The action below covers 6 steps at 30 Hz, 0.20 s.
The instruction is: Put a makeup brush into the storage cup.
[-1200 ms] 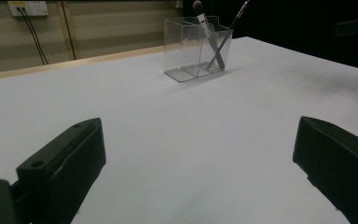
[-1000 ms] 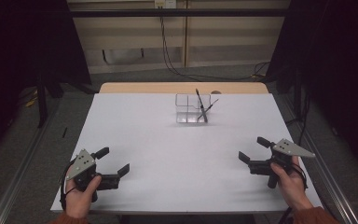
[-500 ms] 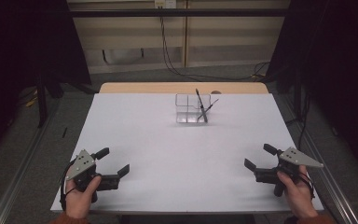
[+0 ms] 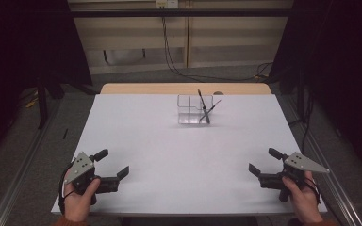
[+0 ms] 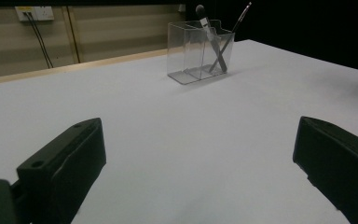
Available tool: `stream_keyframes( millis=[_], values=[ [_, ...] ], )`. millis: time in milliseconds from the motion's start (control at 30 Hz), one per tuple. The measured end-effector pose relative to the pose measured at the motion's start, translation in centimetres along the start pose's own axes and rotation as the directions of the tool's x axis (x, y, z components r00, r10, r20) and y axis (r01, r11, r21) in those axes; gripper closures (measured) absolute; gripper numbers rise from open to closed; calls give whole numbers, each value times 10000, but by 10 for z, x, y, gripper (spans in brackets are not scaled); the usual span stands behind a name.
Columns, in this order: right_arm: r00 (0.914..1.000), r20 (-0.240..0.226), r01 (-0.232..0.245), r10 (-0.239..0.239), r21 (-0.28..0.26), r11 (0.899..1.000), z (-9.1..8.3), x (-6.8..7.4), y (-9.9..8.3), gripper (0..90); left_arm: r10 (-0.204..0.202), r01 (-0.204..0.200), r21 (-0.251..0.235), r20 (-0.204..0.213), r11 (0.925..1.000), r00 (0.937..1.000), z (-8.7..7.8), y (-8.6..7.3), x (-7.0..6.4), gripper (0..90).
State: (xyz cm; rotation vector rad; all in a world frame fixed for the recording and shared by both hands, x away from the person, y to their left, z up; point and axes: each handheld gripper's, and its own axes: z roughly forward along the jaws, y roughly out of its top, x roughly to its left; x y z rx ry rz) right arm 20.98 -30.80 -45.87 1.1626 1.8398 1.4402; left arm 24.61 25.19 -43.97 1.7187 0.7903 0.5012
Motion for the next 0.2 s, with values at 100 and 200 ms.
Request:
stream_keyframes(
  millis=[100,200],
  values=[
    [10000,-21,45,-45,30,10000,1,0,0,0,1,-1,-25,12,10000,10000,0,0,0,25],
    [9999,-81,62,-62,34,10000,1,0,0,0,4,-4,-14,29,10000,10000,1,0,0,25]
  ],
)
